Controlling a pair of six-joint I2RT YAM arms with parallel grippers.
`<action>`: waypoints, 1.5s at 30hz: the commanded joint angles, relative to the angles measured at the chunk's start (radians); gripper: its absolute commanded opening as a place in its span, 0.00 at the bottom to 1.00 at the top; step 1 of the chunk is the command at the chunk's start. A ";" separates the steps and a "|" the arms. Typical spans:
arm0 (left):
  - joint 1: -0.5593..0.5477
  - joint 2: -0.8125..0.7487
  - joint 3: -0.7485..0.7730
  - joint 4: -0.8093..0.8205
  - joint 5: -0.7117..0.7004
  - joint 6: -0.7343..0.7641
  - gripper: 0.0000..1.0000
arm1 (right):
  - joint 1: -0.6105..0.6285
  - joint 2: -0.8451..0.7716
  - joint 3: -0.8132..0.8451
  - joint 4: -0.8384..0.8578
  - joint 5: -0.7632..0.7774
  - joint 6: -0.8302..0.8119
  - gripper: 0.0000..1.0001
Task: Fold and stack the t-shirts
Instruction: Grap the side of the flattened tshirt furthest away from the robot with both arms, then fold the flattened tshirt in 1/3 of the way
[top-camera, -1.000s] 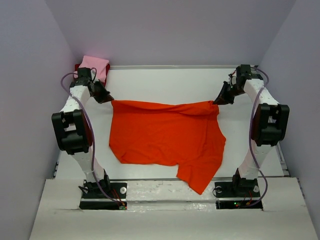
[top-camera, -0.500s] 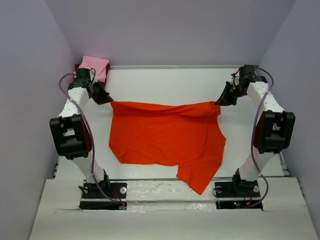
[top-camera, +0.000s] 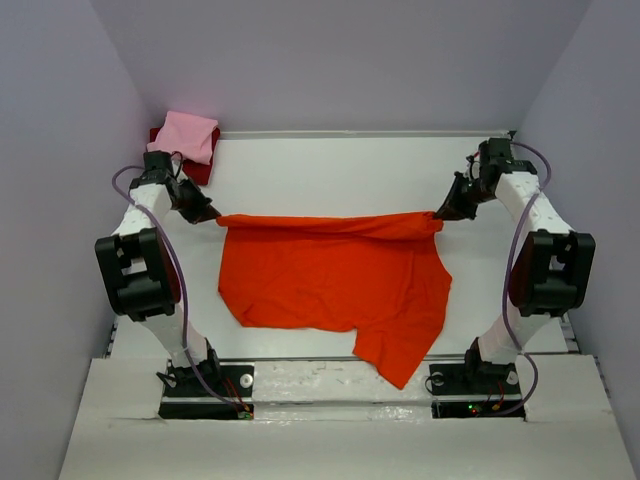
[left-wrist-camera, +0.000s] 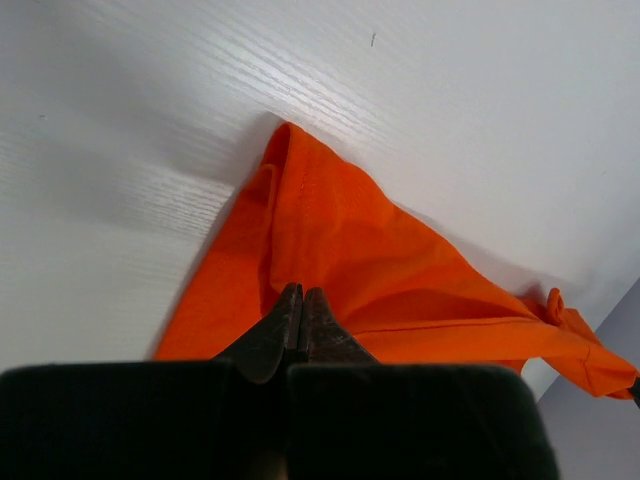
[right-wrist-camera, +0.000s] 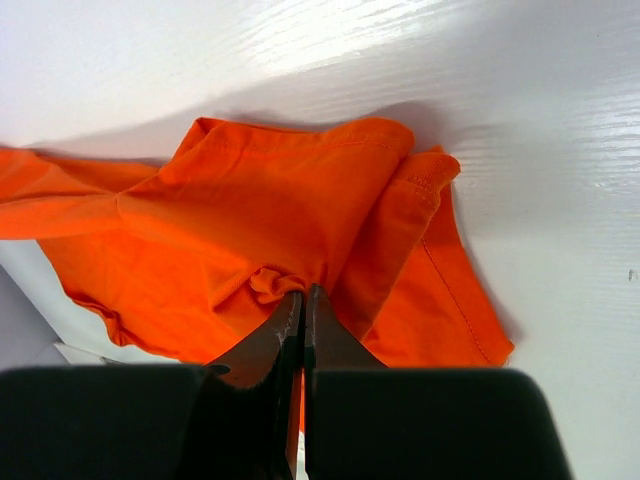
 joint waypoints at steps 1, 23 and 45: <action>0.025 -0.058 0.023 -0.012 0.025 0.016 0.00 | -0.011 -0.089 -0.018 0.054 0.015 0.018 0.00; 0.037 -0.023 0.018 -0.008 0.077 0.031 0.00 | -0.029 -0.402 -0.277 0.271 -0.022 0.041 0.00; -0.012 -0.055 -0.115 -0.096 0.089 0.062 0.00 | -0.029 -0.366 -0.339 0.173 -0.026 0.044 0.00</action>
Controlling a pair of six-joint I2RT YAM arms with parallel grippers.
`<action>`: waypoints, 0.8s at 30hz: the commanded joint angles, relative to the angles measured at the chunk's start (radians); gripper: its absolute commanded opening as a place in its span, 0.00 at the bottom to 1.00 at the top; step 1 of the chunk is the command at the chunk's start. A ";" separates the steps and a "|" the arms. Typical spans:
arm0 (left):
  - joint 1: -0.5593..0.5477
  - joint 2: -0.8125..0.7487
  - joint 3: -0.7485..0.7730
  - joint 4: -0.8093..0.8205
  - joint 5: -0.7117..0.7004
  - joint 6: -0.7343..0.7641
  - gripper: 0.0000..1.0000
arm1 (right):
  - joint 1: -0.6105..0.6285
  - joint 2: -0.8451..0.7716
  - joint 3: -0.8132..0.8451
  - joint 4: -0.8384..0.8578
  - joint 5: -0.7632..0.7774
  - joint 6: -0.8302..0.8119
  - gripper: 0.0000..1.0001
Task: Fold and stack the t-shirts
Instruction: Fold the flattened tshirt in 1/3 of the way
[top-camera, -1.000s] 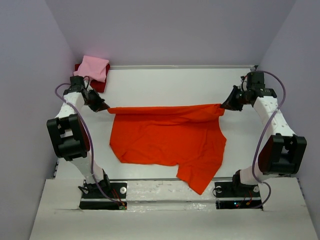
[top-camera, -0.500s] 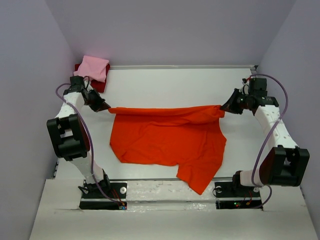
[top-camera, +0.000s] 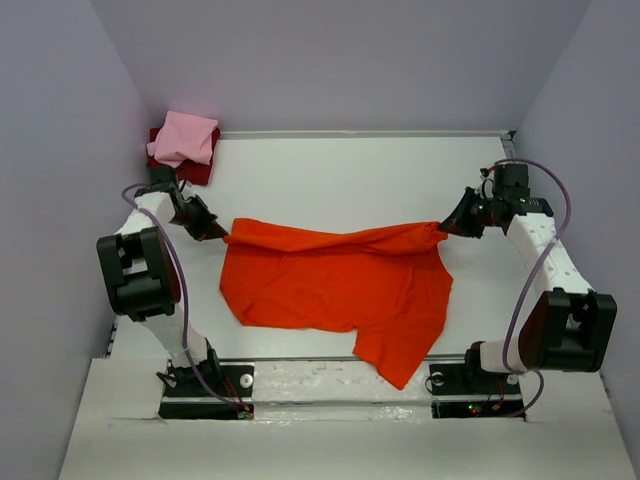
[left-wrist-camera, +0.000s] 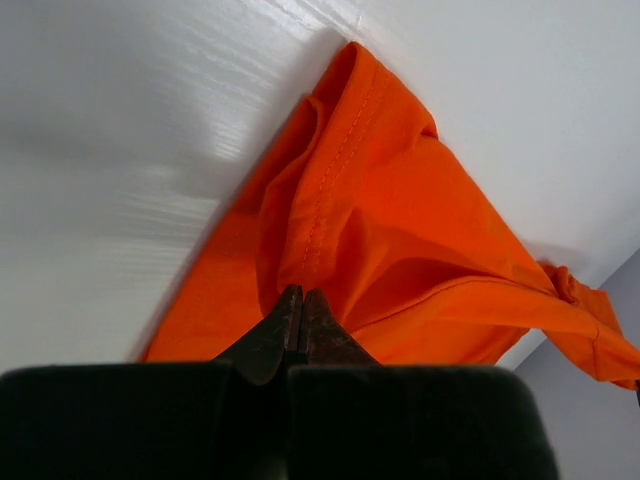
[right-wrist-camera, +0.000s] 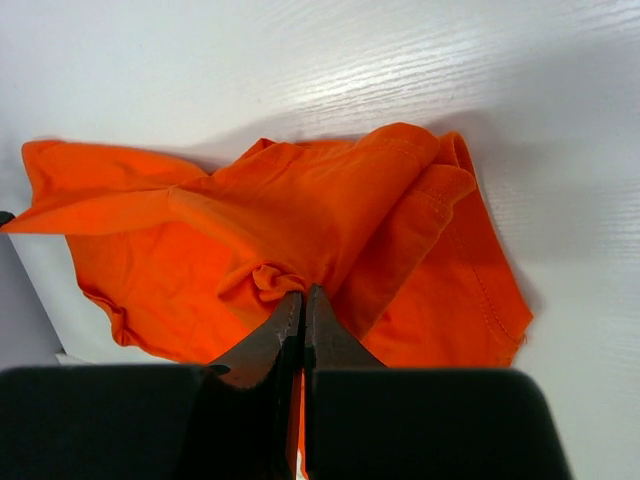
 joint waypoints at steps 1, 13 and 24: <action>-0.025 -0.052 -0.025 -0.042 0.019 0.029 0.00 | -0.009 0.017 -0.004 -0.034 -0.002 -0.009 0.00; -0.108 -0.030 -0.074 -0.059 -0.013 0.025 0.24 | -0.009 0.114 -0.009 -0.152 0.025 -0.052 0.00; -0.111 -0.046 0.088 -0.167 -0.125 0.031 0.95 | -0.009 0.093 -0.033 -0.171 0.047 -0.079 0.00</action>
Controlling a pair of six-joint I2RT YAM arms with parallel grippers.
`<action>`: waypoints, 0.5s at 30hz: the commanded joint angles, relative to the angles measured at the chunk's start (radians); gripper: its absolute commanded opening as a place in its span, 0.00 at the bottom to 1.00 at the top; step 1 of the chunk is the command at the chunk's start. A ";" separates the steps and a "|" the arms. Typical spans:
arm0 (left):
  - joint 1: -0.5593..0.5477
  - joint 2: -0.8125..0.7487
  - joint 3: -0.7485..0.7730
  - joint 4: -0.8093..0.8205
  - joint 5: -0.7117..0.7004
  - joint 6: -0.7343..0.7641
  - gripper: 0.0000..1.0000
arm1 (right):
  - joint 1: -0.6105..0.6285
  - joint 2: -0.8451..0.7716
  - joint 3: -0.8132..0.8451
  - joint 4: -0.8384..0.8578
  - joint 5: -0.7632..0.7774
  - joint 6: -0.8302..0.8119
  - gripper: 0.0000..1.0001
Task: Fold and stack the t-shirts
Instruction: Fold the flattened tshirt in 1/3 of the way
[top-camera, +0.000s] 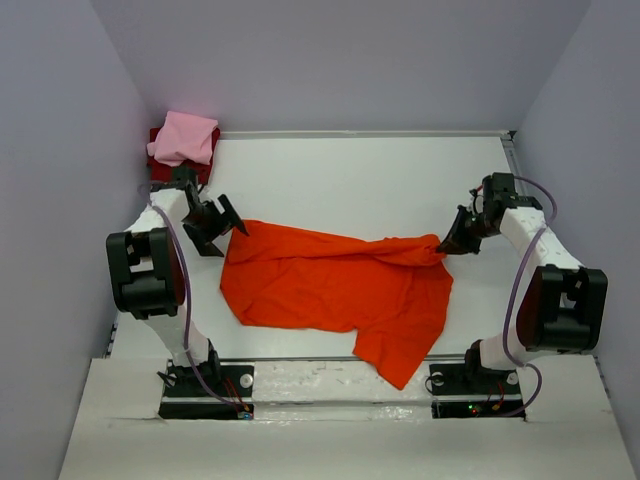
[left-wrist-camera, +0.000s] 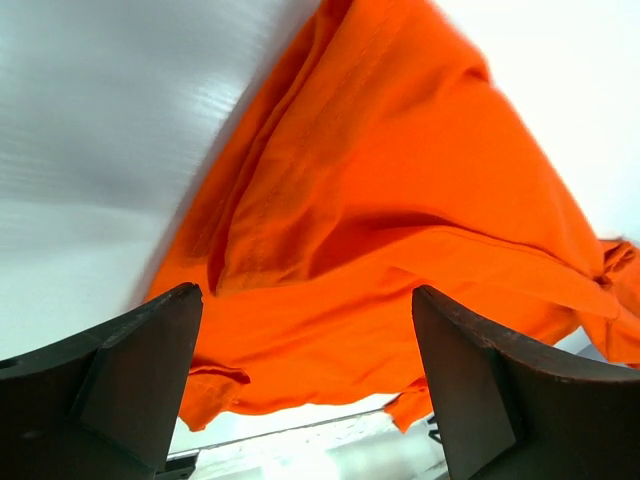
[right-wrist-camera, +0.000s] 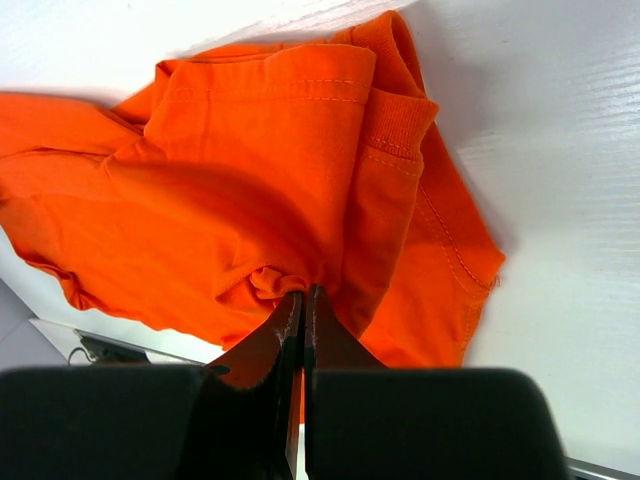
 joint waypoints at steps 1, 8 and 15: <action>0.000 -0.043 0.098 -0.064 -0.020 0.020 0.95 | -0.009 -0.026 -0.018 -0.023 0.024 -0.032 0.00; -0.001 -0.015 0.129 -0.038 0.038 -0.002 0.94 | -0.009 -0.066 -0.061 -0.017 0.018 -0.044 0.00; -0.035 0.077 0.043 0.097 0.128 -0.052 0.69 | -0.009 -0.069 -0.063 -0.018 0.001 -0.038 0.00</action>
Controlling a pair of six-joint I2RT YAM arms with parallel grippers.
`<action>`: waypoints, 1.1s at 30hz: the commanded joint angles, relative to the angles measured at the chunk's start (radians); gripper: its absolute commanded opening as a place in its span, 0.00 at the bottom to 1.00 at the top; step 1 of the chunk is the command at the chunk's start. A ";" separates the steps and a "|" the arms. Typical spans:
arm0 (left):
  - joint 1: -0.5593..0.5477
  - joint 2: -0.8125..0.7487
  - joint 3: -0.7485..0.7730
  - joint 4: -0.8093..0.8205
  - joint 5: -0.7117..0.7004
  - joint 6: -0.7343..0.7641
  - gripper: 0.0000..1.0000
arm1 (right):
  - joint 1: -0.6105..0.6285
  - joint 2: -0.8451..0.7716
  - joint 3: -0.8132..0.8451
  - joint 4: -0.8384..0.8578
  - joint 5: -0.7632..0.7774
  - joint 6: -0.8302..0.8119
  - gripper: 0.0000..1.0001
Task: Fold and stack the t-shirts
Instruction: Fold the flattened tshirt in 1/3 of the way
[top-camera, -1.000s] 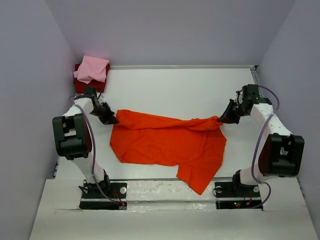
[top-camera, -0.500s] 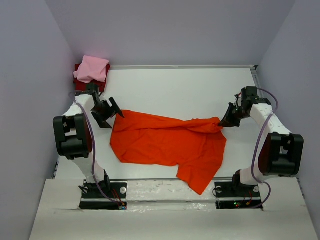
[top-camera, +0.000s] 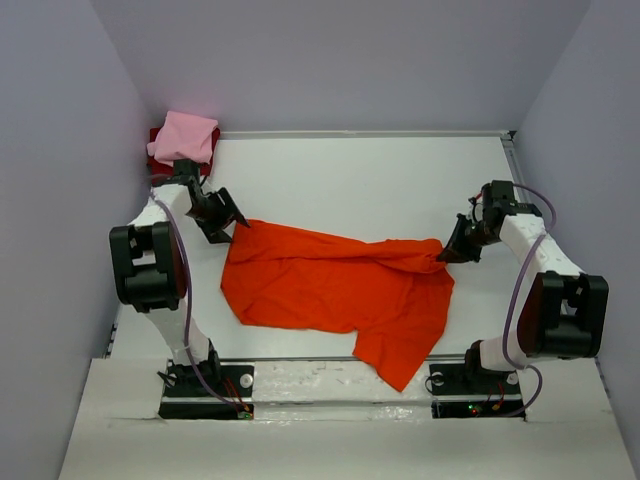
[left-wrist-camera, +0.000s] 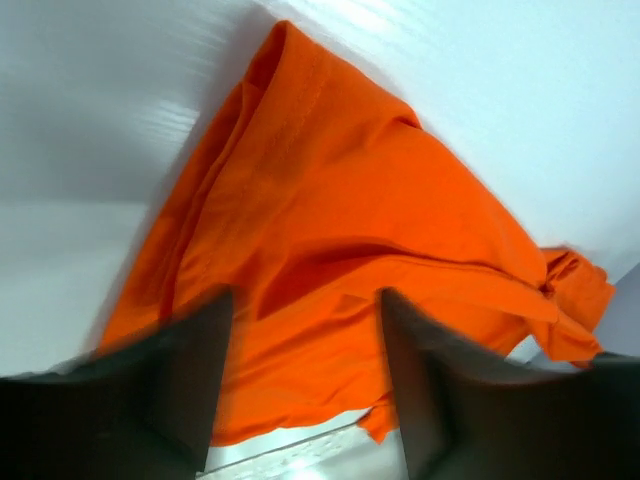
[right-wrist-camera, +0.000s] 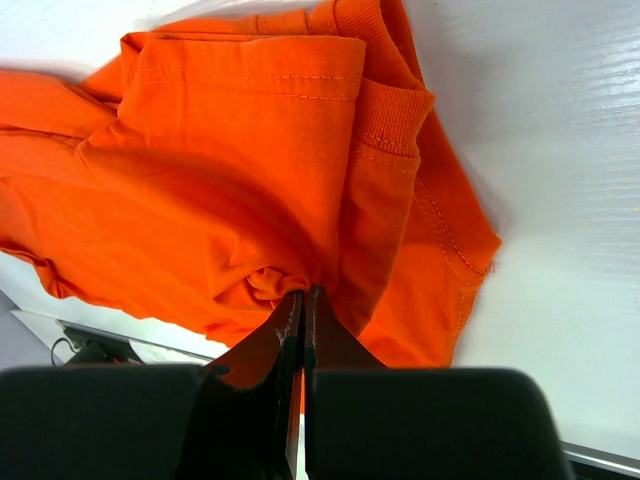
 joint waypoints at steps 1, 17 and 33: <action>-0.032 0.049 -0.050 0.074 0.083 -0.038 0.50 | -0.009 -0.032 0.003 -0.005 -0.006 -0.017 0.00; -0.187 0.248 0.008 0.157 0.083 -0.115 0.00 | -0.009 -0.045 -0.003 -0.037 -0.015 -0.025 0.00; -0.023 0.265 0.124 0.072 0.007 -0.068 0.00 | -0.009 0.047 -0.027 -0.264 0.060 0.084 0.00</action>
